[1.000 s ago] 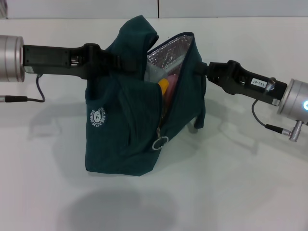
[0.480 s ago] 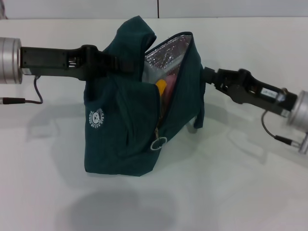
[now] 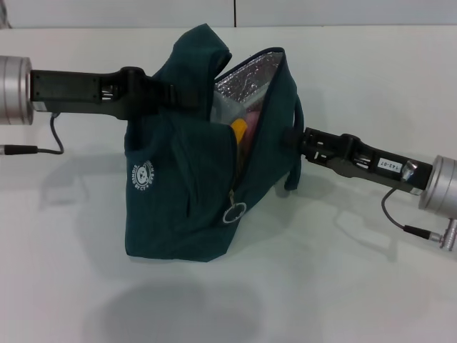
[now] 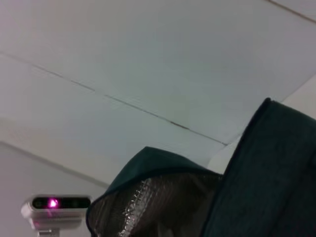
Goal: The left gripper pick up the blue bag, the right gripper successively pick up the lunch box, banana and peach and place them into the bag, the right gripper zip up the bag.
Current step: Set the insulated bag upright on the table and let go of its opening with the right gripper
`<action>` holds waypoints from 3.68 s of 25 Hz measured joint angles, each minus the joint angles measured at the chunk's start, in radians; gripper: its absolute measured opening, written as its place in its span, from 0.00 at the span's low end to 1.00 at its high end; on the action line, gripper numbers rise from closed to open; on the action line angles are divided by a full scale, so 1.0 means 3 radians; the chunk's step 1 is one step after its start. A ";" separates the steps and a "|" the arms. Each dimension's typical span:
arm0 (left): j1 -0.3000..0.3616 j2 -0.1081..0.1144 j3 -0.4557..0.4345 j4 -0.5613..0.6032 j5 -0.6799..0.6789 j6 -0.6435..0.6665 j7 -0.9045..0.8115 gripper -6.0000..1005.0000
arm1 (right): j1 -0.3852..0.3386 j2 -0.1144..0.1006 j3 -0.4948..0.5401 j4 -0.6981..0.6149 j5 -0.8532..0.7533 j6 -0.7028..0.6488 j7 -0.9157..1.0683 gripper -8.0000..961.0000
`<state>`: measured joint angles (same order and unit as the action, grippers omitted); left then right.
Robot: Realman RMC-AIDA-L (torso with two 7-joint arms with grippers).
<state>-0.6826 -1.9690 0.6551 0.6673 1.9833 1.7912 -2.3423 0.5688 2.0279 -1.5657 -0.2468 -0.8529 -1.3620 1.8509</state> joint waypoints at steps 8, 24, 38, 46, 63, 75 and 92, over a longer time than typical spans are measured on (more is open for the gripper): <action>-0.0006 -0.0009 -0.0001 0.0000 0.0000 -0.0002 0.0000 0.03 | 0.0062 0.0000 -0.0013 -0.0001 0.0009 0.0111 0.0122 0.68; -0.0052 -0.0049 0.0005 -0.0024 0.0001 0.0007 0.0002 0.03 | 0.0217 0.0000 -0.0099 0.0003 0.0010 0.0306 0.0264 0.88; -0.0072 -0.0048 0.0004 -0.0041 0.0000 0.0007 0.0035 0.03 | 0.0259 0.0000 -0.0118 -0.0002 -0.0021 0.0399 0.0277 0.49; -0.0043 -0.0028 -0.0023 -0.0042 -0.0022 0.0001 0.0028 0.03 | 0.0058 -0.0008 -0.0074 -0.0289 0.0013 0.0330 -0.0021 0.38; -0.0021 -0.0063 -0.0053 -0.0354 -0.0155 -0.0279 0.0030 0.03 | -0.0114 -0.0204 0.0483 -0.0417 -0.0019 -0.0469 -0.0466 0.26; -0.0034 -0.0182 -0.0042 -0.0415 -0.0068 -0.0522 0.0097 0.03 | -0.0079 -0.0154 0.0473 -0.0416 -0.0333 -0.0250 -0.0717 0.13; 0.0041 -0.0191 -0.0048 -0.0461 -0.0076 -0.0589 0.0088 0.03 | -0.0227 -0.0165 0.0583 -0.0422 -0.0364 -0.0506 -0.0854 0.12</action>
<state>-0.6704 -2.0264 0.6408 0.5290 1.9606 1.6146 -2.3159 0.5007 1.9782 -1.3907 -0.3733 -0.9622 -1.5138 1.5948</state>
